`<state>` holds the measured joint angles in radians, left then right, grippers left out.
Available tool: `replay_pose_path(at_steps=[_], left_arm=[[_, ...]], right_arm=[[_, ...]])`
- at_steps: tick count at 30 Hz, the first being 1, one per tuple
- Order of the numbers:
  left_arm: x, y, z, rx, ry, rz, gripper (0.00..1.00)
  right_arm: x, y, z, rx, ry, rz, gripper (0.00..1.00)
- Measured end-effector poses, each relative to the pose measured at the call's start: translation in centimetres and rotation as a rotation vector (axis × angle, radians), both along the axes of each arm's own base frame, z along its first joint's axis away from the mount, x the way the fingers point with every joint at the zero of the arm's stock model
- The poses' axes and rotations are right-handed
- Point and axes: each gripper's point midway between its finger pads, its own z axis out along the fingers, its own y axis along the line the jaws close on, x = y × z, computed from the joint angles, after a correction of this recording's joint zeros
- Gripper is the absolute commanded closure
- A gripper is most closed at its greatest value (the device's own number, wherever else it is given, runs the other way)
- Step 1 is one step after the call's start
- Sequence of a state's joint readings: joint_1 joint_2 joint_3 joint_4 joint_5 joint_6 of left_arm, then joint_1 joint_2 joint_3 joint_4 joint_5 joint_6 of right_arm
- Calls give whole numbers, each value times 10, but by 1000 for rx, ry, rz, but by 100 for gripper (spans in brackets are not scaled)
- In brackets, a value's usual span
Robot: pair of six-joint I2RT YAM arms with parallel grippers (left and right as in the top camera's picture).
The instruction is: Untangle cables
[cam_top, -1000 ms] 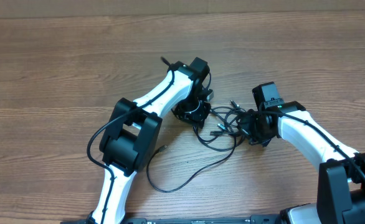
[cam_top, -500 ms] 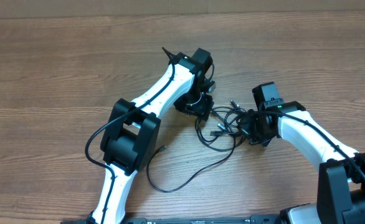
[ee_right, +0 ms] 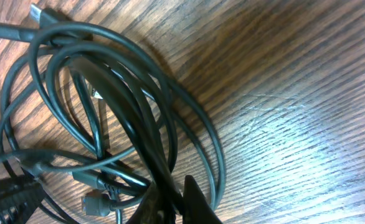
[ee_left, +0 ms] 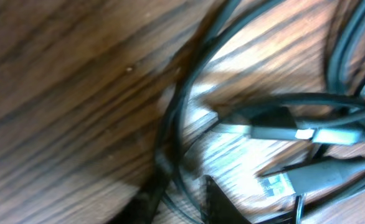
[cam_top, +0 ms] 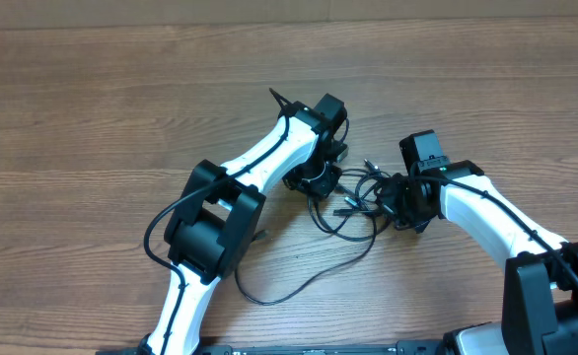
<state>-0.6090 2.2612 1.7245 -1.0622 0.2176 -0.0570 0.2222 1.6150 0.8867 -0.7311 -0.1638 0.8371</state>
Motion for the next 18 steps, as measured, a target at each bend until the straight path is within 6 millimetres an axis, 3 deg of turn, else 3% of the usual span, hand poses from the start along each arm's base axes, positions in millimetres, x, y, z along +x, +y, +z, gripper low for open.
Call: replay_pose_path(at_steps=[9,15,18], left_arm=[[-10,8,4,36,47,5,96],[17,15,30,32,6,46,96],[25,32,40,59,17,82,96]], right_arm=[[-1,0,0,-1,2,0,96],[-4,-5,-1,-33,7,33,96],[-14,-24,-4,-113,49,27,96]])
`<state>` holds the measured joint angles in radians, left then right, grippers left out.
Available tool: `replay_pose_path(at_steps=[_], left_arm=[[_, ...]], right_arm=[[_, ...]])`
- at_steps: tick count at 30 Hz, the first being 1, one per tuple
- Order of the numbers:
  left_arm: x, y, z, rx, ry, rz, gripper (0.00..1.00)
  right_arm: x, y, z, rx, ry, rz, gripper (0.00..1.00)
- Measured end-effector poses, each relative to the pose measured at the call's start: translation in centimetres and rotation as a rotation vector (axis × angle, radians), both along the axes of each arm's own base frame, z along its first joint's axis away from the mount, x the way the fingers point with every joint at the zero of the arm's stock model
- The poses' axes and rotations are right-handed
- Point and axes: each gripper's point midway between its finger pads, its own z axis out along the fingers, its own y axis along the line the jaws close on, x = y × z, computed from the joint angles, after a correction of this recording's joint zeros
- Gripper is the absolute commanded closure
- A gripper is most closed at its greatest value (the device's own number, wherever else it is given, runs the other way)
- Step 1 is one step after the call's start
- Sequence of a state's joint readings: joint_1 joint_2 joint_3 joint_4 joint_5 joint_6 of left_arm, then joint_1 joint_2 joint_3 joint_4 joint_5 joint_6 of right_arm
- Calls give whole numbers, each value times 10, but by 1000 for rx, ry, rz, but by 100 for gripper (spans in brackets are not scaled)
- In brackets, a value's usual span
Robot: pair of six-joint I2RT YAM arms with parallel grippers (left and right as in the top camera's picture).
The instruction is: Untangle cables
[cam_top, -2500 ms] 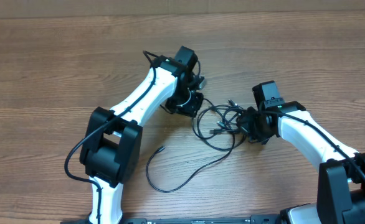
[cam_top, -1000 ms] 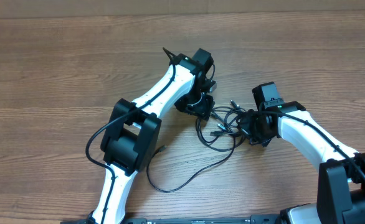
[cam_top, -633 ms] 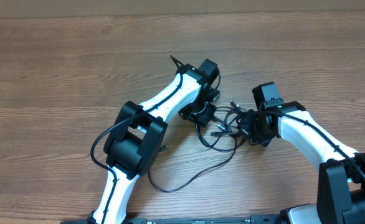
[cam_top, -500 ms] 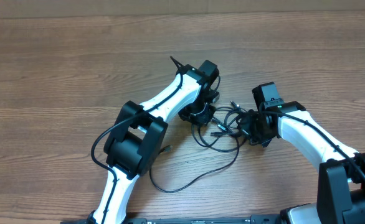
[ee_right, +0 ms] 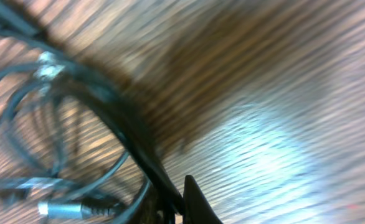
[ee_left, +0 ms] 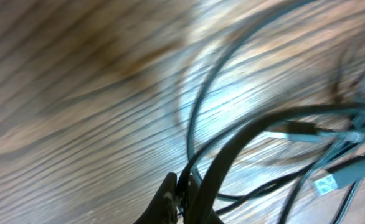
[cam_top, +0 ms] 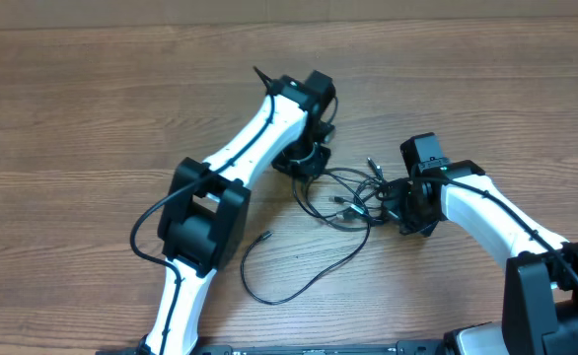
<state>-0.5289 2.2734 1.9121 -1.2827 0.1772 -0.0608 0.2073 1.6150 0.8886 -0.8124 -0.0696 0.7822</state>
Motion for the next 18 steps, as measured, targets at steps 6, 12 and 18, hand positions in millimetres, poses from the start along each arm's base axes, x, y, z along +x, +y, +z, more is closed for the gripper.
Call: replay_pose_path(at_steps=[6,12,18], left_arm=[[8,23,4,15,21,55,96],[32,63,32,30,-64,142,96],[42,75,89,-16,-214,172,96]], right_arm=[[-5,-29,0,-69,34,-51,93],[-9,-76,0,-163,57,-159,63],[-11,-91,1,-190,68,-195,51]])
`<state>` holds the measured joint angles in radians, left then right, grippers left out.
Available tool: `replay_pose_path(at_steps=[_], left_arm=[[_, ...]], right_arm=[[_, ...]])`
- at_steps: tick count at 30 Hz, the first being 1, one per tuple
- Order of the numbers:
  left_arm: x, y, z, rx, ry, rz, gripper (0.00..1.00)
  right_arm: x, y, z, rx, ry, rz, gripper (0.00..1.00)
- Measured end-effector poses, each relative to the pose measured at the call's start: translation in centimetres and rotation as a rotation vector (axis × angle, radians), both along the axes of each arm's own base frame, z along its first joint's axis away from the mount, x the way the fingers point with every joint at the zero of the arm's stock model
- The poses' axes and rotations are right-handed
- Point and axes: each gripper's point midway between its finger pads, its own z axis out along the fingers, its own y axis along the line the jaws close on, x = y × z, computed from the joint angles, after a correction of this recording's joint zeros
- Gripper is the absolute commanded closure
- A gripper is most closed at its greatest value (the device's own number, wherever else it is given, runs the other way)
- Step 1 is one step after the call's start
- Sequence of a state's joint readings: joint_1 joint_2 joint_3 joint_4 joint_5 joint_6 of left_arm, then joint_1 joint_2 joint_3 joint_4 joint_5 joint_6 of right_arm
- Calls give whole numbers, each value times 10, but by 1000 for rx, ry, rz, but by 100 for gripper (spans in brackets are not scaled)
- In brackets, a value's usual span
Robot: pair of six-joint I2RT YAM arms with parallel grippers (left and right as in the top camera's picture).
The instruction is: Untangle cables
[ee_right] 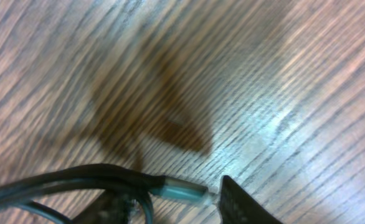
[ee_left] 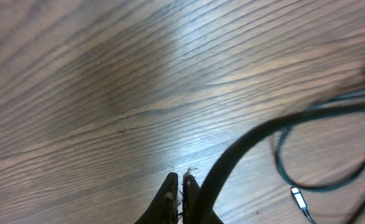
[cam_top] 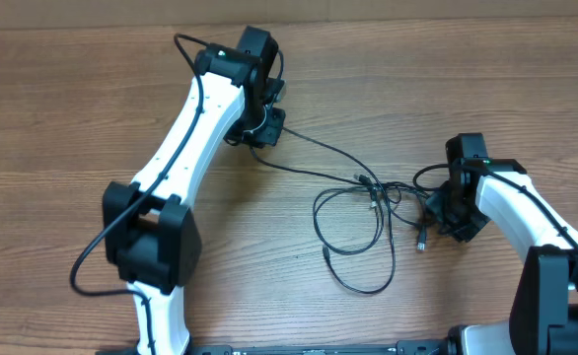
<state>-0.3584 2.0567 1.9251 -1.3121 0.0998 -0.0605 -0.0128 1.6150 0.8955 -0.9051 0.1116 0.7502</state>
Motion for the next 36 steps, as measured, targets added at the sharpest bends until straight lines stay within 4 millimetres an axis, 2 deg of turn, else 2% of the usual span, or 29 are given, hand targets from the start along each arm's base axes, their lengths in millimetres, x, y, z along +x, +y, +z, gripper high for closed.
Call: replay_pose_path(at_steps=[2,7,11,15,17,23,25,28,30,32,34,35,36], left_arm=[[-1,-2,13,-12,-33,-6,96],[1,-1,41,-39,-113,-3,96],[3,15,74,-63,-199,34,96],[7,56,114,-84,-305,130,96],[10,86,131,-86,-358,201,96],[18,141,156,-82,-453,344,95],[22,151,159,-93,-468,385,94],[28,149,163,-142,-487,396,92],[30,142,166,-171,-492,387,84],[30,135,167,-191,-491,374,81],[29,122,167,-209,-485,347,70],[27,109,167,-224,-480,315,57],[27,103,167,-227,-479,299,50]], right_arm=[[-1,-1,0,-3,3,2,43],[-1,-2,0,-8,5,6,30],[-2,-4,0,-20,8,3,25],[-2,-4,0,-23,7,2,25],[-2,-5,0,-24,8,1,25],[-2,-5,0,-24,9,0,25],[-2,-5,0,-25,9,0,24],[-2,-5,0,-26,9,0,21],[-2,-6,1,-28,8,-3,19],[-2,-6,0,-27,9,-3,17],[-2,-6,0,-26,7,-3,16],[-1,-6,0,-24,6,-4,16],[-1,-5,0,-19,3,-3,16]])
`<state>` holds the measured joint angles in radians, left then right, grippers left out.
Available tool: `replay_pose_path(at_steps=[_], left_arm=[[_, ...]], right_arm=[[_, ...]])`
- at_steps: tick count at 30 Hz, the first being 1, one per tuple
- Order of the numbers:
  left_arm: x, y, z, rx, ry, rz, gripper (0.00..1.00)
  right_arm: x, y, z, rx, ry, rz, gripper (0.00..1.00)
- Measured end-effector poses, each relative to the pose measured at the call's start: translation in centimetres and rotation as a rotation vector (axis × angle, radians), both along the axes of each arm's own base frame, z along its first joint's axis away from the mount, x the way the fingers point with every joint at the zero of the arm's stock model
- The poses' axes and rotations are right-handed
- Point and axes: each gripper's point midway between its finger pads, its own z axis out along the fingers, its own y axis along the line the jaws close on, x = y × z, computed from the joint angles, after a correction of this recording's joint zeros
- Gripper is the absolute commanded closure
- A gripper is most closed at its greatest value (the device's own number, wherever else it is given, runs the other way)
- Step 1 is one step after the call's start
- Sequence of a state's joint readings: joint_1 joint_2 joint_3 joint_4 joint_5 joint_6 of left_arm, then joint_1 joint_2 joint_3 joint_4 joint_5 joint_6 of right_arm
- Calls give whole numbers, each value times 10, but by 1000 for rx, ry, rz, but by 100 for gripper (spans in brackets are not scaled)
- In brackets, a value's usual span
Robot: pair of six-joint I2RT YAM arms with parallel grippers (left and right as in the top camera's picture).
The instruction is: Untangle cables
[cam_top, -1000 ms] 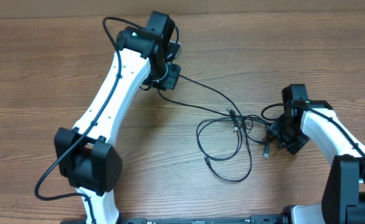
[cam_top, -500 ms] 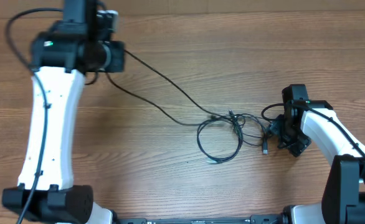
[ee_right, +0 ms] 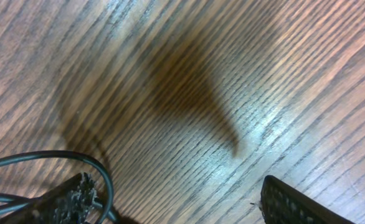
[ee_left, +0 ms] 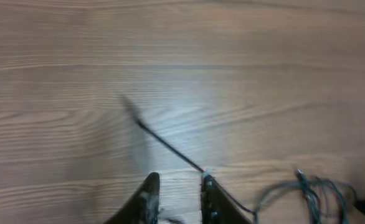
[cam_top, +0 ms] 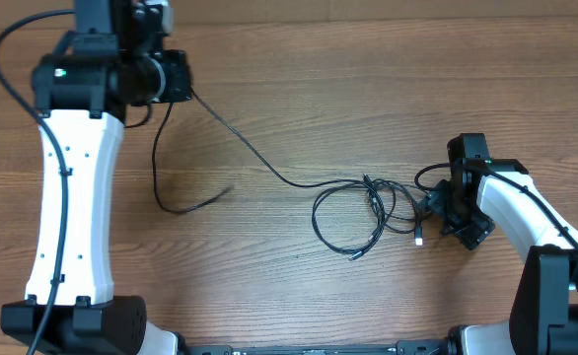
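A loose knot of thin black cables (cam_top: 363, 209) lies on the wooden table right of centre. One long strand (cam_top: 250, 148) runs from it up to my left gripper (cam_top: 174, 79), raised at the far left, then drops in a loop to a free end (cam_top: 205, 200). In the left wrist view the gripper (ee_left: 177, 179) stands open, and the strand (ee_left: 164, 140) passes its right fingertip (ee_left: 207, 182); the knot (ee_left: 313, 190) shows at lower right. My right gripper (cam_top: 445, 212) sits low beside the knot and is wide open (ee_right: 176, 193). A cable loop (ee_right: 101, 171) curves round its left finger (ee_right: 70, 198).
A plug end (cam_top: 419, 237) sticks out of the knot toward the right gripper. The left arm's white links (cam_top: 67, 187) stand along the table's left side. The table's far edge (cam_top: 388, 18) runs across the top.
My left gripper has gone from the upper middle to the far left and higher, and its jaws have parted. The long strand is drawn out further. The right jaws stand wider, with no plug between them.
Both grippers were shut in the tangle at the table's middle. Then the left was a little farther back with a strand and the right held on. Later the left was well away at the back and the right at the right side. Now the knot is smaller and both are open.
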<state>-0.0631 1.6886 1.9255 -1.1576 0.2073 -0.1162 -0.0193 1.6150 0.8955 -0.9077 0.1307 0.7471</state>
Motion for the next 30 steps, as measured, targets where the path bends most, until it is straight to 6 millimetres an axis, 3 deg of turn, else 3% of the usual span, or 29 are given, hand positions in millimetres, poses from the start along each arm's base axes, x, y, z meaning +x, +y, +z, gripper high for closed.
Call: replay_pose_path(at_steps=[2,7,12,18,22,24,26,30], left_arm=[[-3,-18,0,-6,2,-43,44],[-7,-60,-14,-8,39,-148,42],[-12,-112,-50,-33,137,-275,38],[-32,-178,-93,-104,284,-415,31],[-46,-210,-127,-158,431,-390,29],[-52,-224,-142,-183,498,-366,33],[-58,-236,-160,-202,567,-336,39],[-68,-250,-187,-217,683,-255,39]], right_arm=[[0,2,0,11,-1,0,16],[1,5,0,27,-2,7,16],[1,7,-1,40,-4,15,16],[1,8,-1,46,-4,16,16],[1,8,-1,46,-5,15,16],[1,8,-1,46,-5,15,16],[1,8,-1,46,-5,16,16],[1,8,-1,47,-5,16,16]])
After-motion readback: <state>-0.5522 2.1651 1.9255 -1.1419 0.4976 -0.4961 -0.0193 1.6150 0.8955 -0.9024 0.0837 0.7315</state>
